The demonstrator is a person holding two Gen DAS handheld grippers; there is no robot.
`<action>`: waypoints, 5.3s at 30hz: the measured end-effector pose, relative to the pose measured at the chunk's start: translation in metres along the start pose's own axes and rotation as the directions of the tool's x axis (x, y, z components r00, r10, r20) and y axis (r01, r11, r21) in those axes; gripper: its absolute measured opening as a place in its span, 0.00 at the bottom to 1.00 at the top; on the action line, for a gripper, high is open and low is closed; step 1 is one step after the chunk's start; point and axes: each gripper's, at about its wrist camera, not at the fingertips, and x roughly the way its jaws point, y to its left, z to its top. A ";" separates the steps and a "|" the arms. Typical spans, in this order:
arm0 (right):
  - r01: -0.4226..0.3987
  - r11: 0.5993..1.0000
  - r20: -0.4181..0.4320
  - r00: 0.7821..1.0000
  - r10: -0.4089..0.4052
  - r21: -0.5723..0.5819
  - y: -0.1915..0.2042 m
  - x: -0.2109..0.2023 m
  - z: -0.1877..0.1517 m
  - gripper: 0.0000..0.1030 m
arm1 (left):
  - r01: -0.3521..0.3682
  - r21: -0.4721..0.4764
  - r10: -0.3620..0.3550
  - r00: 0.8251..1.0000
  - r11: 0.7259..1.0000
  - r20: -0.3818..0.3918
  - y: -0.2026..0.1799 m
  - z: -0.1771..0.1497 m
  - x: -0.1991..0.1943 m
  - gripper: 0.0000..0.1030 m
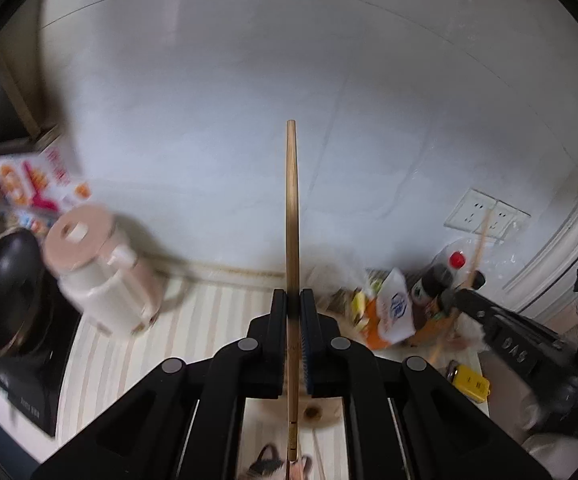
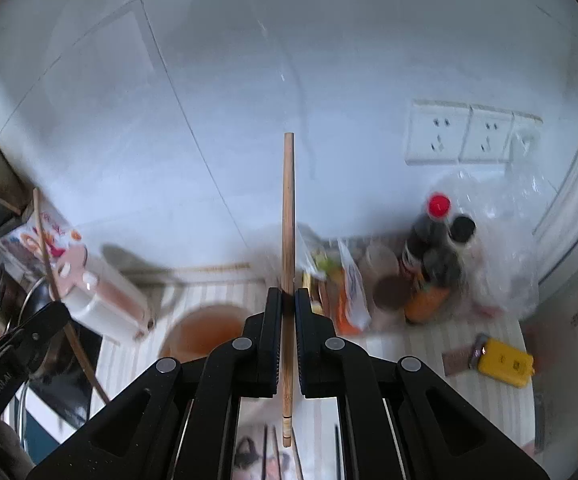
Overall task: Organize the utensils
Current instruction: 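Lift both wooden chopsticks upright and carry them over the beige holder, then drop the wooden chopsticks into the holder slots, opening both tools, then grasp a black chopstick with the left tool while the right tool grasps a wooden chopstick, then carry both chopsticks to the holder and release the black one from the left tool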
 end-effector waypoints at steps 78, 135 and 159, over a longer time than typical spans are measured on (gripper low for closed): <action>0.150 0.981 -0.531 0.845 -0.063 0.123 -0.123 0.118 -0.235 0.19 | -0.063 0.149 0.142 0.779 0.987 -0.611 0.003 -0.283 0.165 0.66; 0.135 0.989 -0.666 0.732 -0.145 -0.068 -0.054 0.157 -0.298 0.08 | -0.216 0.182 0.282 0.766 0.959 -0.577 0.052 -0.285 0.169 0.04; 0.131 0.991 -0.593 0.796 -0.122 -0.028 -0.056 0.130 -0.278 0.07 | -0.244 0.140 0.281 0.828 0.960 -0.484 0.058 -0.252 0.131 0.03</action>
